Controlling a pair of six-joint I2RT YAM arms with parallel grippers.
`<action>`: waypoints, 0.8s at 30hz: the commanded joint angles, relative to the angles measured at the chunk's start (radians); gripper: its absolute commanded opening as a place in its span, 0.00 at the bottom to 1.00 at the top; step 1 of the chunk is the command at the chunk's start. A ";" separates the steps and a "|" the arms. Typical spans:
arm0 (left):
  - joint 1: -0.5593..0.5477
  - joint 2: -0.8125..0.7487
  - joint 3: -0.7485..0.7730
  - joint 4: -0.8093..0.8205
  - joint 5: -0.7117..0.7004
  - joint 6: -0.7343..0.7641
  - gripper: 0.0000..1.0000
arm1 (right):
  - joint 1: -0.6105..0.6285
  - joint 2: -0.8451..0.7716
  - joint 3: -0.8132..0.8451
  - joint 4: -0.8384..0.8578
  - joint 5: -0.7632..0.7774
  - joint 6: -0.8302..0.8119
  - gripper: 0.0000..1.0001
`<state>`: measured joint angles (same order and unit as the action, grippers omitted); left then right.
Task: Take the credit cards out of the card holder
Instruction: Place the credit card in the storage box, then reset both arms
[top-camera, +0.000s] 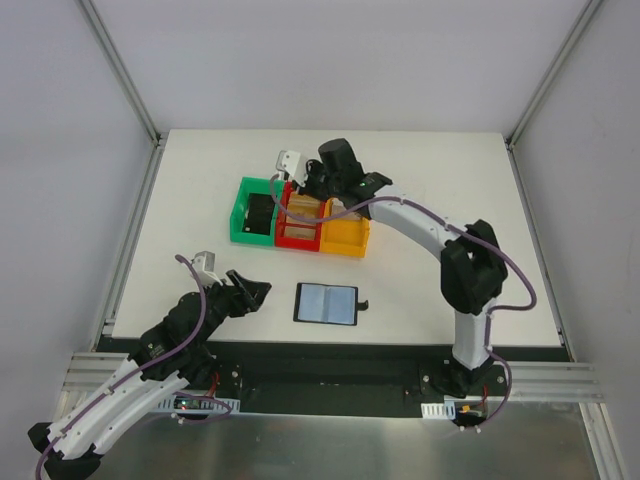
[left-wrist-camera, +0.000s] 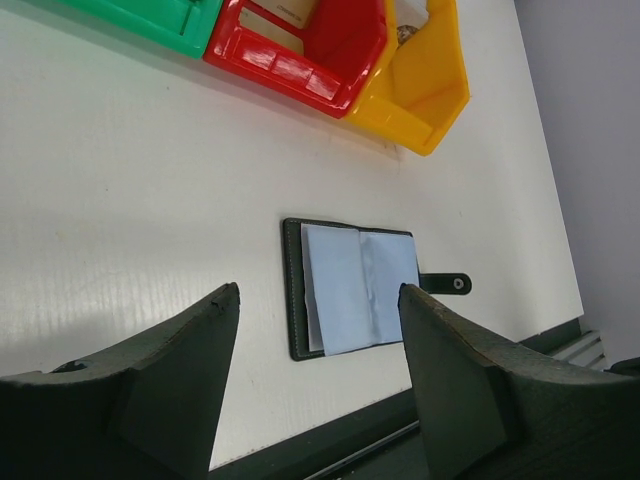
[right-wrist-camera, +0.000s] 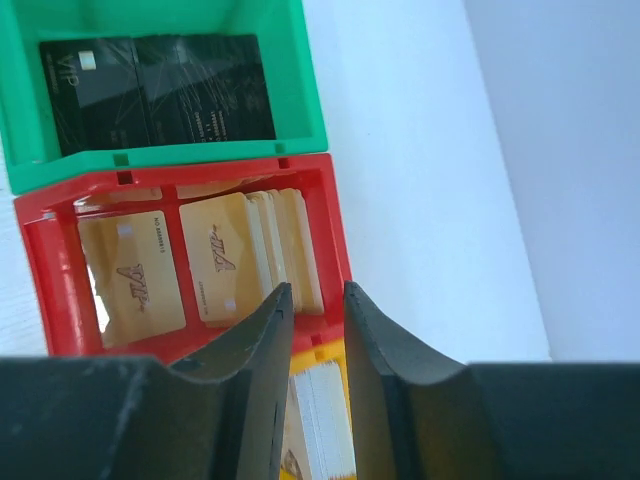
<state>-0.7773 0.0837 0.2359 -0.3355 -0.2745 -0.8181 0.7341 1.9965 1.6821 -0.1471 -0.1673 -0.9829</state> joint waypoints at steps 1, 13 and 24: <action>0.006 0.014 0.023 0.009 -0.029 0.030 0.64 | 0.001 -0.194 -0.106 0.093 0.037 0.052 0.30; 0.006 0.112 0.086 -0.029 -0.097 -0.002 0.83 | 0.056 -0.670 -0.677 0.250 0.198 0.413 0.48; 0.006 0.435 0.221 -0.143 -0.245 -0.258 0.99 | 0.051 -1.313 -1.185 0.251 0.414 0.820 0.96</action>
<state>-0.7773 0.4438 0.3973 -0.4000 -0.4232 -0.9157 0.7906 0.8421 0.5678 0.0639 0.1093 -0.3836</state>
